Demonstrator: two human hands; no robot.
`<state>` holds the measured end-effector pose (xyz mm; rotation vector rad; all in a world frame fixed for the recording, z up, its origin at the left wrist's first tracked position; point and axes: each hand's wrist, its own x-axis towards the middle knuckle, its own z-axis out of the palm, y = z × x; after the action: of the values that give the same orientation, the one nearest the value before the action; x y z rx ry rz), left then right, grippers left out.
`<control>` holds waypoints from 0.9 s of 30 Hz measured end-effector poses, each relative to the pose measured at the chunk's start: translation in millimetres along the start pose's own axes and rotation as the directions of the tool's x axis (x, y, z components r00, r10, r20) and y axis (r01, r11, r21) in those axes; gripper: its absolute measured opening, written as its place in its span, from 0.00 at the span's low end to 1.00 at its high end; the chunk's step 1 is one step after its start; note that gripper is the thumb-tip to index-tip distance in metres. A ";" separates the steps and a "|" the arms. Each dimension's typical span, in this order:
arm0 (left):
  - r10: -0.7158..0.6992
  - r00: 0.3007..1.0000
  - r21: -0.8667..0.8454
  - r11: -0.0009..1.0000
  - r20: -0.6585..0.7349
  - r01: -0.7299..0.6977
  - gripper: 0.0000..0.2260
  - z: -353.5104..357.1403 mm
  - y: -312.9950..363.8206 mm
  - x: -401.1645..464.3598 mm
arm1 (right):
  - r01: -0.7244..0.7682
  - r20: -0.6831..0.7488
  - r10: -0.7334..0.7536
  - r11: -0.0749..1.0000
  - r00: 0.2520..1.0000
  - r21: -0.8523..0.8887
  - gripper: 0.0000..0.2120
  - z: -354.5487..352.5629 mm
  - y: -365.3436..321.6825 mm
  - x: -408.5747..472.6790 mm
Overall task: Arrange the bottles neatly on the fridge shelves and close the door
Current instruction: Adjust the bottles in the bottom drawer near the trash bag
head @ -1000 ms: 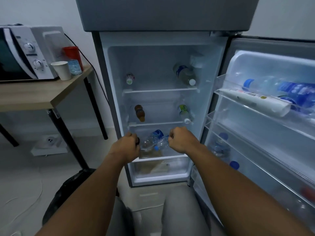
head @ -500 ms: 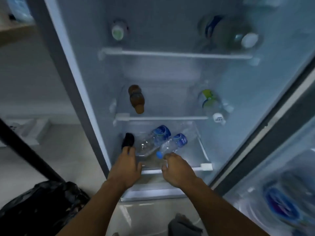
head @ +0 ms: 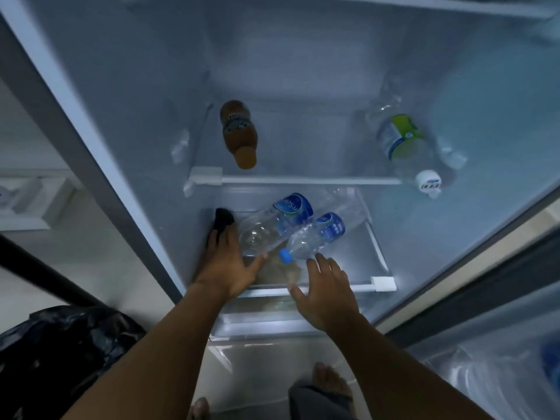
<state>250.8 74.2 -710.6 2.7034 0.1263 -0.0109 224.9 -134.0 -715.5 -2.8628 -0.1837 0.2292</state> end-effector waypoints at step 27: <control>-0.067 0.998 0.392 0.918 -0.019 0.069 0.28 -10.4 13.1 -55.7 | 0.200 0.189 -0.173 0.970 0.967 -0.138 0.35 11.6 -8.2 -24.0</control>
<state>196.4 62.0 -694.2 3.0997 0.2431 -0.0557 198.5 -126.7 -721.0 -2.9520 -0.5264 0.4475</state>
